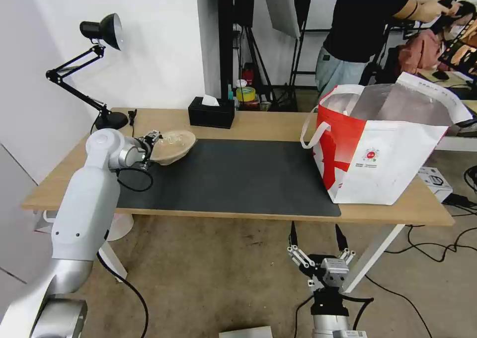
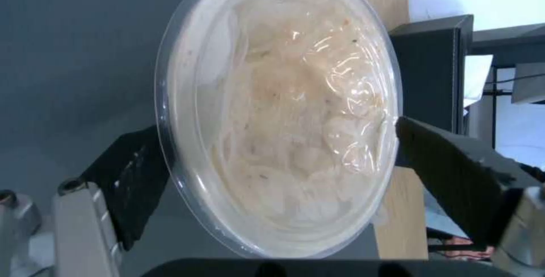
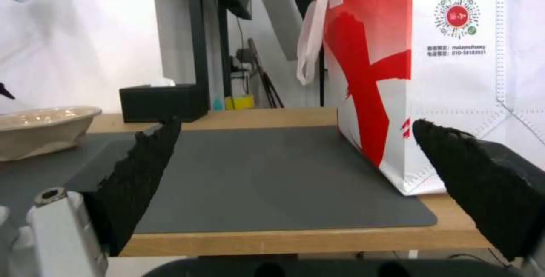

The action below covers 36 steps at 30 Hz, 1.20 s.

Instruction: Pick up the trash from the table and place it into the takeout bag.

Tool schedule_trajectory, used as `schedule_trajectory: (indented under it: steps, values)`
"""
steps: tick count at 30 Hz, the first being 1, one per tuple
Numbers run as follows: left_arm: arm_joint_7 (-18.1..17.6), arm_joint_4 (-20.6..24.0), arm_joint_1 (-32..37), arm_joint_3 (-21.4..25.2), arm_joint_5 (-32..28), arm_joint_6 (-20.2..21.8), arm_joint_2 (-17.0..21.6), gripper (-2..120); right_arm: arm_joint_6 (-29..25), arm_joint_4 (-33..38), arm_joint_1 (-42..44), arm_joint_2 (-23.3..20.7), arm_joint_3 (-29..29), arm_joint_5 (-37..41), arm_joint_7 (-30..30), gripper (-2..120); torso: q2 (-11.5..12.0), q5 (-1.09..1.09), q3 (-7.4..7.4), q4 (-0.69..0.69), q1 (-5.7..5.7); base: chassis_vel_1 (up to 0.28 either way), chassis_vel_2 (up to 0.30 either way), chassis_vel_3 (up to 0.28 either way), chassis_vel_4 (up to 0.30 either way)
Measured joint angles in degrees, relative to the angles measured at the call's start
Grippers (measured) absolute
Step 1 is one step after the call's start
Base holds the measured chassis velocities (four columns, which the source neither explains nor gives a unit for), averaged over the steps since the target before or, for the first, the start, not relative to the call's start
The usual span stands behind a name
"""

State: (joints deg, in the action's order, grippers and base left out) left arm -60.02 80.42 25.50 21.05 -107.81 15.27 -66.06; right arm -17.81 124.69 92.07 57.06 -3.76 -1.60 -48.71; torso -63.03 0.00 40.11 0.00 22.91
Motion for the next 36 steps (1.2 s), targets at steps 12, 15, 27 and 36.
schedule_trajectory:
  steps: [12,15,27,36]
  values:
    - [0.5,0.4,0.0,0.0,0.6,-0.5,0.0,52,0.0,0.0,0.0,0.0,0.0,0.0,0.0,100,0.0,0.0,0.0,0.0,0.0,0.0,0.0,0.0,0.0]
    - [0.5,0.6,0.2,0.0,0.6,-0.5,0.2,38,0.0,0.0,0.0,0.0,0.0,0.0,0.0,100,0.0,0.0,0.0,0.0,0.0,0.0,0.0,0.0,0.0]
    - [0.2,1.3,0.6,0.2,1.0,-0.5,0.6,0,0.0,0.0,0.0,0.0,0.0,0.0,0.0,100,0.0,0.0,0.0,0.0,0.0,0.0,0.0,0.0,0.0]
    - [0.7,1.4,1.0,0.2,1.1,-0.6,1.1,0,0.0,0.0,0.0,0.0,0.0,0.0,0.0,100,0.0,0.0,0.0,0.0,0.0,0.0,0.0,0.0,0.0]
